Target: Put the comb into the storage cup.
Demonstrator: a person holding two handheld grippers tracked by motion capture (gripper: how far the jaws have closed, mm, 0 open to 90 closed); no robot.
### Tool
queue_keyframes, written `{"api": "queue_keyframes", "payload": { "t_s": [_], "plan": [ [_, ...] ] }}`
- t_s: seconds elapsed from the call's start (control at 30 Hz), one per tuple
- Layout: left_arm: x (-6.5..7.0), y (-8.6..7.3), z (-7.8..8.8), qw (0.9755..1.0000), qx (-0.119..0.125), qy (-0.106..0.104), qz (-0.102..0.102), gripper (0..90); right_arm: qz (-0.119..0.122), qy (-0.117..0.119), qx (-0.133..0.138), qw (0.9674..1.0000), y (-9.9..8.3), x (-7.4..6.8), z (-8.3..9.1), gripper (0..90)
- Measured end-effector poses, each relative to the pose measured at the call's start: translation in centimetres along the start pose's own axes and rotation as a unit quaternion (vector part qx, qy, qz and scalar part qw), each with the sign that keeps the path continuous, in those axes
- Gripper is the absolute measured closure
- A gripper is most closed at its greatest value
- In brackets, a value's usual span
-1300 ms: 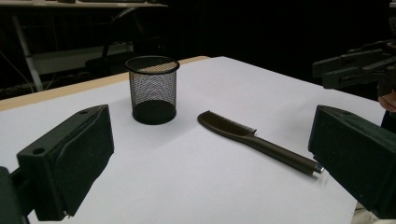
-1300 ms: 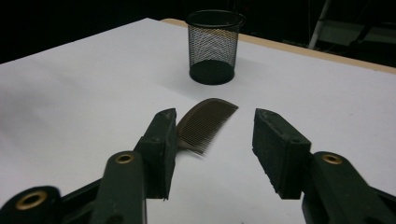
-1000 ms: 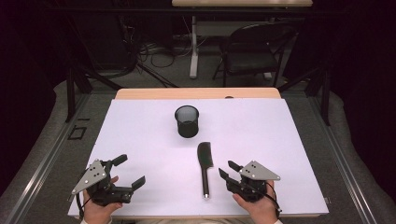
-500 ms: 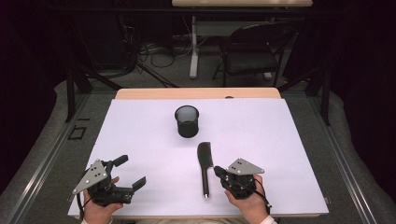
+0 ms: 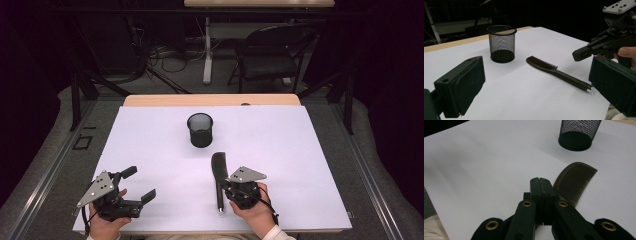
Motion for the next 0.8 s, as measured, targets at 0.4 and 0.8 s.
{"api": "queue_keyframes", "payload": {
  "t_s": [0.4,0.8],
  "plan": [
    [0.0,-0.1,0.0,1.0000,-0.003,0.000,-0.002,0.6,0.004,0.011,-0.026,0.9996,-1.2,-0.7,-1.5,90.0],
    [-0.1,-0.2,0.0,1.0000,-0.005,0.002,-0.001,0.7,0.009,0.026,-0.062,0.9977,-2.5,-1.2,-2.9,90.0]
  ]
}}
Point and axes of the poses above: each handheld gripper's, and its own axes: z roughly backward along the jaws, y roughly out of its top, x roughly to its right, the point moved 3 cm from there along -z, roughly forward along the jaws, and after that the axes turned 6 degrees about -z, right-handed, at the moved point
